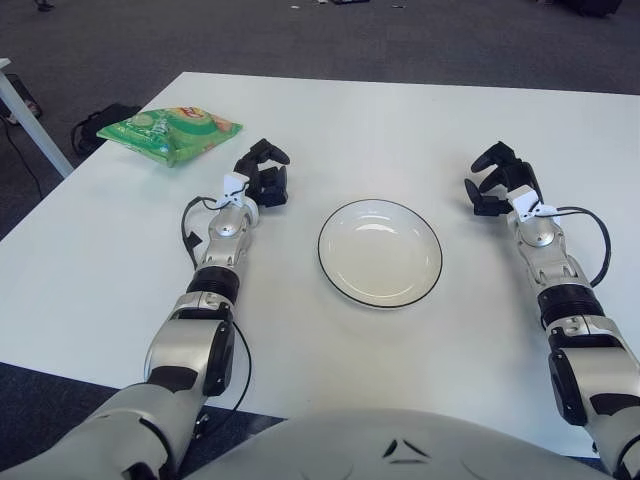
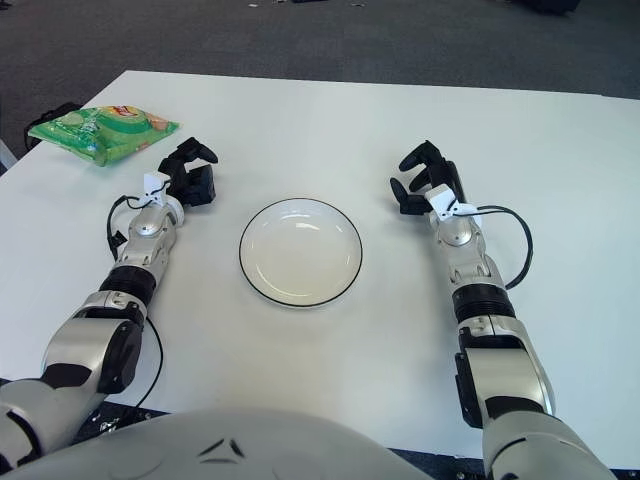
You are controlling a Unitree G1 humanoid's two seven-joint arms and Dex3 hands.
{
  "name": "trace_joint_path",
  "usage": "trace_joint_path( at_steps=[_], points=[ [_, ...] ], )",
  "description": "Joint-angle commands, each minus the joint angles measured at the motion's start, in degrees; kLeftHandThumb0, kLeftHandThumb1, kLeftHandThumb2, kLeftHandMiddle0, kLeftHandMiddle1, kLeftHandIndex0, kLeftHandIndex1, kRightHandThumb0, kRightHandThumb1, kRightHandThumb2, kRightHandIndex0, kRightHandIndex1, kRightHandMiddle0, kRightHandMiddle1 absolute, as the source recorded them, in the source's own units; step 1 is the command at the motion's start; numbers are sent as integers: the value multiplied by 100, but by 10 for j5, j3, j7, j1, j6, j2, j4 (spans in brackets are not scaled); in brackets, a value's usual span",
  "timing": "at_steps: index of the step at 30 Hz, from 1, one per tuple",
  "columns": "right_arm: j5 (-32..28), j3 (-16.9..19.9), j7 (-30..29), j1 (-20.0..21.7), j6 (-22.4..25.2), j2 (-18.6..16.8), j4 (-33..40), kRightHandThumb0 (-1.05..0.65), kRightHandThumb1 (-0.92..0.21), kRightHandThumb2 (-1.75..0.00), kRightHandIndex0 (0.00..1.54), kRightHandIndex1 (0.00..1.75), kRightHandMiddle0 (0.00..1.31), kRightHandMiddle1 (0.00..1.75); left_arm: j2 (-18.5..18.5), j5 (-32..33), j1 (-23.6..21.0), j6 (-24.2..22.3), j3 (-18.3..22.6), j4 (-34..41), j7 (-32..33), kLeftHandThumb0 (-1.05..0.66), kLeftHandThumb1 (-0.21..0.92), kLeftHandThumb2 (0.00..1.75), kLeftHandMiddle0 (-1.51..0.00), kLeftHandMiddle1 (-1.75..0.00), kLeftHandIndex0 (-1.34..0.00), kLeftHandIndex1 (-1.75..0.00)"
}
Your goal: Put the snack into the plate.
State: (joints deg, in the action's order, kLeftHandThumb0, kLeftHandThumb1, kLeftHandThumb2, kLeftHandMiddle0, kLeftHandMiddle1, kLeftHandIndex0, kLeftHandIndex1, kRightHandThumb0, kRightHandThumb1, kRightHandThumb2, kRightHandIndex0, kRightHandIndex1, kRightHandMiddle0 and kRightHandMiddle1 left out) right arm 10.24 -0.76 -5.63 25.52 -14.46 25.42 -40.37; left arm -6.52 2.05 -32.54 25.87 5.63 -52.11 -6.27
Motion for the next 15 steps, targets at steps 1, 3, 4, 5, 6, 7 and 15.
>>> trace_joint_path(
  at_steps=[1, 3, 4, 5, 6, 7, 15],
  points=[
    [19, -18, 15, -47, 30, -8, -28, -1, -36, -127, 63, 169, 33, 174, 9, -1, 51, -6, -3, -33, -9, -45, 41, 120, -100, -175, -54, -175],
    [17, -17, 19, -47, 36, -9, -26, -1, -36, -126, 63, 169, 33, 174, 9, -1, 51, -4, -3, -33, -9, -45, 40, 121, -100, -175, -54, -175],
    [16, -17, 21, -47, 39, -9, -25, -1, -36, -126, 62, 169, 32, 175, 9, -1, 51, -3, -3, -33, -9, -45, 40, 121, -100, -175, -54, -175],
    [15, -16, 21, -47, 40, -9, -25, -1, -37, -126, 62, 169, 32, 175, 9, -2, 51, -2, -3, -33, -10, -45, 40, 121, -100, -175, -55, -175],
    [14, -16, 21, -47, 40, -10, -24, -1, -37, -126, 62, 169, 32, 175, 8, -3, 51, -2, -4, -33, -9, -45, 40, 122, -100, -175, -55, -175],
    [14, -16, 20, -47, 41, -10, -24, -1, -37, -126, 62, 169, 32, 175, 8, -3, 51, -2, -4, -33, -9, -45, 39, 122, -100, -175, -55, -175],
    [16, -16, 17, -48, 38, -11, -22, -1, -37, -126, 62, 170, 32, 174, 8, -4, 51, -3, -4, -33, -8, -45, 40, 121, -99, -175, -54, -175]
  ],
)
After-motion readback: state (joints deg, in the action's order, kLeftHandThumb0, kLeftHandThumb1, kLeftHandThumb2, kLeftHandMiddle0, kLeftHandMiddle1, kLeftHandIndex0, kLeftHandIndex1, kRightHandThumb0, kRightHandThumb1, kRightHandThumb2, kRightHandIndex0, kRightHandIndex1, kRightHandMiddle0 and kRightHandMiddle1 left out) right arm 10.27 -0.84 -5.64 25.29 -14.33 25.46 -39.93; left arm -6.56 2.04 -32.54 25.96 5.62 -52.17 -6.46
